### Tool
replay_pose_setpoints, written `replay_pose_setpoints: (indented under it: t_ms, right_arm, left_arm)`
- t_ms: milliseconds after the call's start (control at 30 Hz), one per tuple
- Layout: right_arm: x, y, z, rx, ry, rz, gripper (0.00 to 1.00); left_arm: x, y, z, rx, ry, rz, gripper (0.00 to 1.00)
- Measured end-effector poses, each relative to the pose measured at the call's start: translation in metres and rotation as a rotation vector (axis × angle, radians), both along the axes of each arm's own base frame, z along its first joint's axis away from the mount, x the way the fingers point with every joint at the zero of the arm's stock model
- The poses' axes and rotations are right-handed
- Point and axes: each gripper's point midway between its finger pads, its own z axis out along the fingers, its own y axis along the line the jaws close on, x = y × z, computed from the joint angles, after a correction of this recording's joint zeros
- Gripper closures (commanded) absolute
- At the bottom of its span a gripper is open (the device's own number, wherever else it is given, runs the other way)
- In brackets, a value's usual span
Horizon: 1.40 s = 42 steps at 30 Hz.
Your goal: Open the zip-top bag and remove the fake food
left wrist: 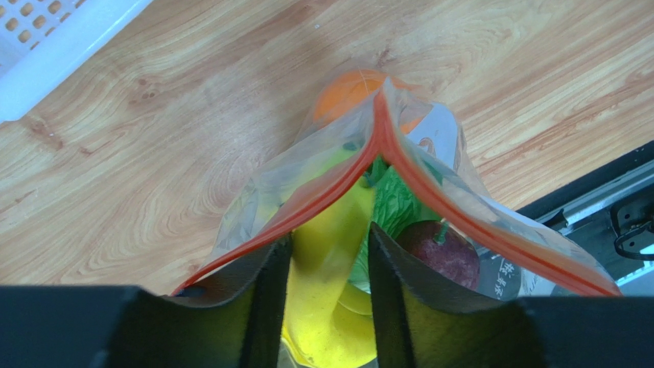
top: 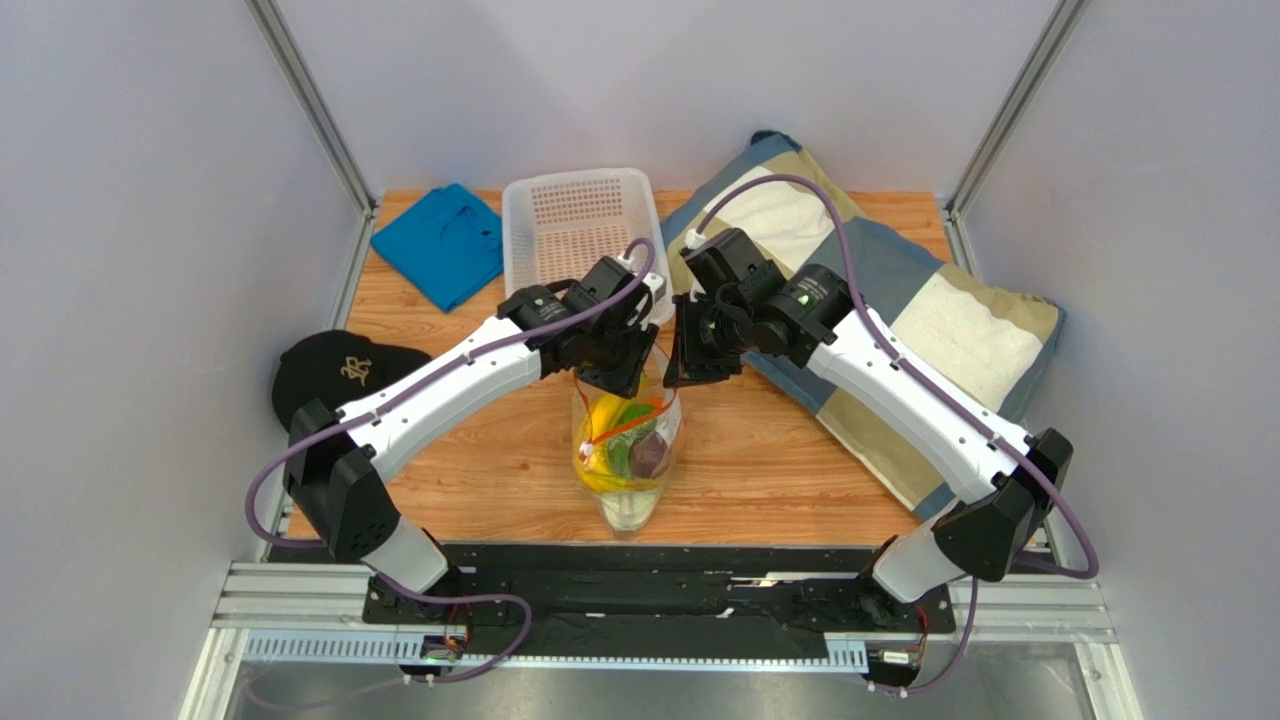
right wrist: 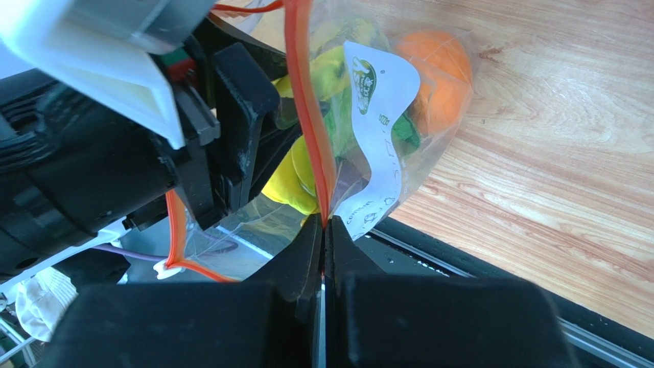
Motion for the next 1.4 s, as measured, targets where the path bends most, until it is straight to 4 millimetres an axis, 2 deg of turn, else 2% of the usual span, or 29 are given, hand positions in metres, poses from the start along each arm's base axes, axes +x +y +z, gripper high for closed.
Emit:
replay_pose_setpoints:
  t_ms: [67, 200, 300, 467, 567, 700, 833, 933, 1033, 1267, 1400]
  right_arm:
    - [0.000, 0.000, -0.002, -0.002, 0.002, 0.000, 1.00]
    - [0.000, 0.000, -0.004, -0.003, 0.004, 0.000, 1.00]
    - [-0.002, -0.001, -0.006, -0.006, 0.007, 0.000, 1.00]
    - [-0.004, -0.004, -0.012, -0.016, 0.014, -0.001, 1.00]
    - [-0.005, -0.007, -0.014, -0.025, 0.015, -0.005, 1.00]
    - [-0.004, -0.011, -0.018, -0.046, 0.014, -0.016, 1.00]
    - [-0.005, -0.016, -0.021, -0.073, 0.017, -0.027, 1.00]
    - [-0.005, -0.019, -0.022, -0.086, 0.012, -0.028, 1.00]
    - [-0.003, -0.020, -0.022, -0.094, 0.002, -0.026, 1.00]
    - [-0.008, -0.017, -0.019, -0.086, -0.016, 0.016, 1.00]
    - [-0.011, -0.010, -0.014, -0.060, -0.045, 0.052, 1.00]
  left_arm:
    - [-0.001, -0.001, -0.005, 0.000, 0.006, -0.011, 0.66]
    - [0.000, -0.001, -0.012, 0.015, 0.009, -0.023, 0.88]
    - [0.000, -0.001, -0.013, 0.021, 0.007, -0.030, 0.99]
    - [-0.002, -0.001, -0.007, 0.016, 0.013, -0.034, 1.00]
    - [-0.004, -0.004, 0.011, -0.018, -0.014, -0.038, 1.00]
    - [-0.016, -0.004, 0.050, -0.084, -0.110, -0.058, 1.00]
    - [-0.030, 0.000, 0.088, -0.137, -0.223, -0.079, 1.00]
    - [-0.033, 0.008, 0.105, -0.149, -0.286, -0.059, 1.00]
    - [-0.029, 0.017, 0.118, -0.153, -0.343, -0.029, 1.00]
    - [-0.020, 0.019, 0.161, -0.227, -0.553, -0.050, 1.00]
    - [0.002, 0.024, 0.194, -0.212, -0.719, -0.002, 1.00]
